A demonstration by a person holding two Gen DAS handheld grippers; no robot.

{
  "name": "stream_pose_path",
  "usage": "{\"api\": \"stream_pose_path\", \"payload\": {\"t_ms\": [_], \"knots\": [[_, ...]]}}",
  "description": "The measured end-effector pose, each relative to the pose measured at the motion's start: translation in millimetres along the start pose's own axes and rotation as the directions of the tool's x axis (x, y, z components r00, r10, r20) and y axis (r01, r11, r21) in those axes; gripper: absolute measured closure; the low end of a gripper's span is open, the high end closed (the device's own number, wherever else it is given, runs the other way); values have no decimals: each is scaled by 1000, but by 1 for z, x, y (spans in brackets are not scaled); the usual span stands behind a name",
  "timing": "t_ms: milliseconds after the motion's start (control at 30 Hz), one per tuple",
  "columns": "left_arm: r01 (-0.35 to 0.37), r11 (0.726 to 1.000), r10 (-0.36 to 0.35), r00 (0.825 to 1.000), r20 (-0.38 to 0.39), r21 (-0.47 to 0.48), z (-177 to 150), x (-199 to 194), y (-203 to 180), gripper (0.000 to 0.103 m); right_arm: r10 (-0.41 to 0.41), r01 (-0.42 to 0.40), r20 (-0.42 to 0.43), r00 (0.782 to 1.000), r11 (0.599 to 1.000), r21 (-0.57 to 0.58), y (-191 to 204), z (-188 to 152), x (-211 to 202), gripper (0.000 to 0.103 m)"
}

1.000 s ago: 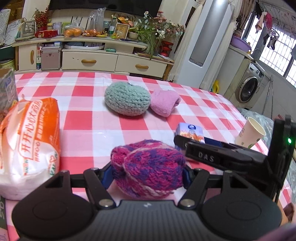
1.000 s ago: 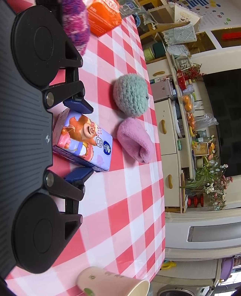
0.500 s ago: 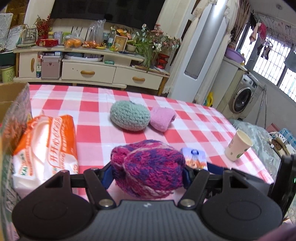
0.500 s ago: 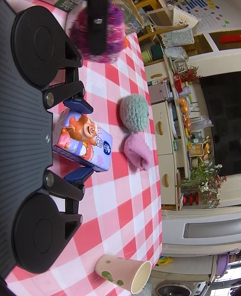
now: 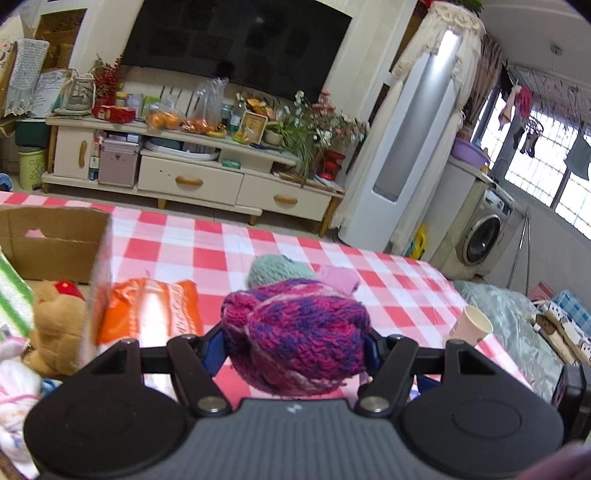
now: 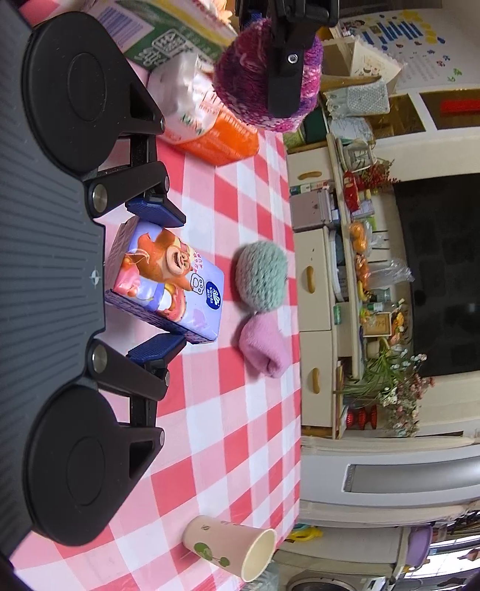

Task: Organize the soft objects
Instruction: 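Carry the tissue box and purple plush over the cardboard box with both tools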

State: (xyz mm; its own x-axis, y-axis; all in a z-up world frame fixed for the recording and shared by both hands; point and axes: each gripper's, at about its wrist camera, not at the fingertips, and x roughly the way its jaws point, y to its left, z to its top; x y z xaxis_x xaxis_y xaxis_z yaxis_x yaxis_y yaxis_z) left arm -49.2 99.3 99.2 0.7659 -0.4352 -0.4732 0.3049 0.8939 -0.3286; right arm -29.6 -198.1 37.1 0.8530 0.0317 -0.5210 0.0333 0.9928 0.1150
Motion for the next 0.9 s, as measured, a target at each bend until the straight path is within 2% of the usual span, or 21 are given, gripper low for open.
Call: {"api": "stream_pose_path", "payload": {"t_ms": [367, 533, 767, 900], "knots": [[-52, 998, 54, 996, 70, -35, 13, -24, 29, 35, 70, -67, 56, 996, 996, -57, 36, 17, -12, 24], [-94, 993, 101, 989, 107, -68, 21, -36, 46, 35, 116, -108, 84, 990, 990, -94, 57, 29, -20, 24], [-182, 977, 198, 969, 149, -115, 32, -51, 74, 35, 192, -175, 109, 975, 974, -144, 93, 45, -27, 24], [-251, 961, 268, 950, 162, -117, 34, -58, 85, 35, 234, -212, 111, 966, 961, -179, 116, 52, -28, 24]]}}
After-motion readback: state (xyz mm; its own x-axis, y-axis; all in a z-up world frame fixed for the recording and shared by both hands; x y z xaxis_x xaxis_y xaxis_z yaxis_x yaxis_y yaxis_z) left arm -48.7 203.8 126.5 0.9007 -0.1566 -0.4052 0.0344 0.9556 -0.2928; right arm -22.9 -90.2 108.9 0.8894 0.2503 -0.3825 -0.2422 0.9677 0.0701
